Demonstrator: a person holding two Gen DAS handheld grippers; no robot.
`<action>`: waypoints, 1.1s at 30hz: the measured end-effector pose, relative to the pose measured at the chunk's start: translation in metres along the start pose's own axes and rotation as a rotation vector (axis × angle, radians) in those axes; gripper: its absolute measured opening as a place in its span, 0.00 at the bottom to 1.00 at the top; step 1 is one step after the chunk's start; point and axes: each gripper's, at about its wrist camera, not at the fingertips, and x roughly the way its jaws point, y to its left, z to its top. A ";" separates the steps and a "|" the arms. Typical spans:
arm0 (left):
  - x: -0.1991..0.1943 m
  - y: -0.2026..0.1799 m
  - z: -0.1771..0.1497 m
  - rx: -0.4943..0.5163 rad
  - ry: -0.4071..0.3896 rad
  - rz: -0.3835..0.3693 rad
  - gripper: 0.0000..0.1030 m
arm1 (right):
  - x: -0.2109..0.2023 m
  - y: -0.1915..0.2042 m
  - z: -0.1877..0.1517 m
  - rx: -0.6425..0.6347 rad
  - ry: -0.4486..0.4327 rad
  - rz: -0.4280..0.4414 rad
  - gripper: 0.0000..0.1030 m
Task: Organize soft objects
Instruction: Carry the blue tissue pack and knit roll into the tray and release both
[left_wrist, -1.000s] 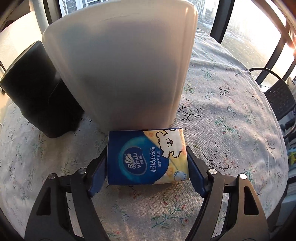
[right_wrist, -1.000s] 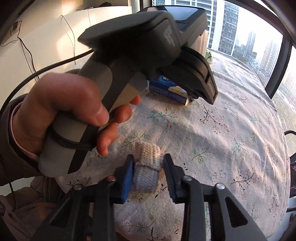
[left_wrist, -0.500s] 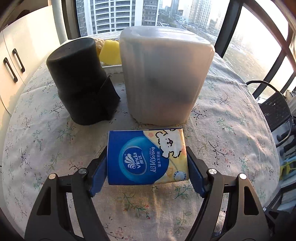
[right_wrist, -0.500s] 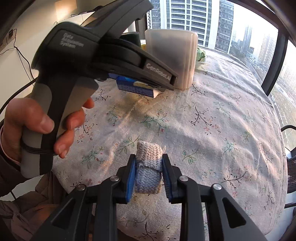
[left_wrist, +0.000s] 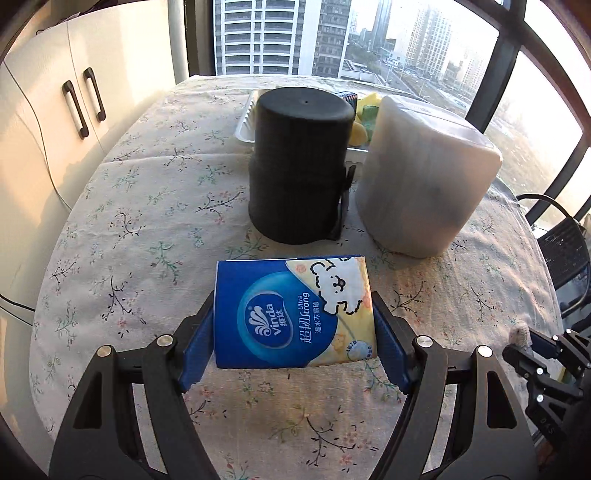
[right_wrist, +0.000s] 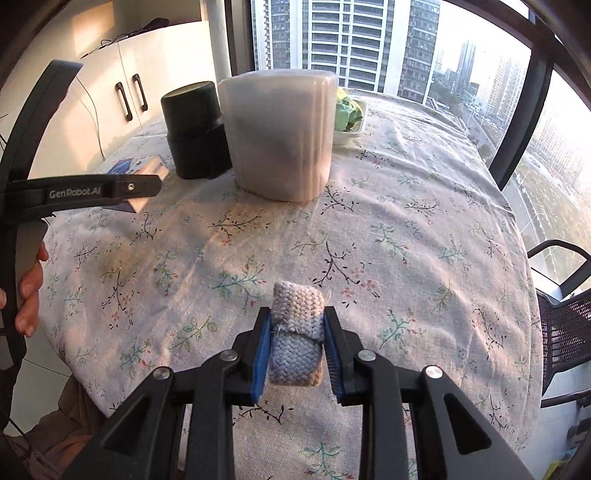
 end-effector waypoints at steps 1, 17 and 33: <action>0.002 0.006 -0.001 -0.010 -0.001 0.011 0.71 | 0.000 -0.004 0.003 0.003 0.000 -0.008 0.28; 0.020 0.105 0.033 -0.130 -0.049 0.139 0.71 | 0.041 -0.066 0.080 0.056 0.000 -0.076 0.28; 0.086 0.146 0.156 -0.181 -0.080 0.135 0.71 | 0.112 -0.147 0.223 0.180 0.004 -0.033 0.28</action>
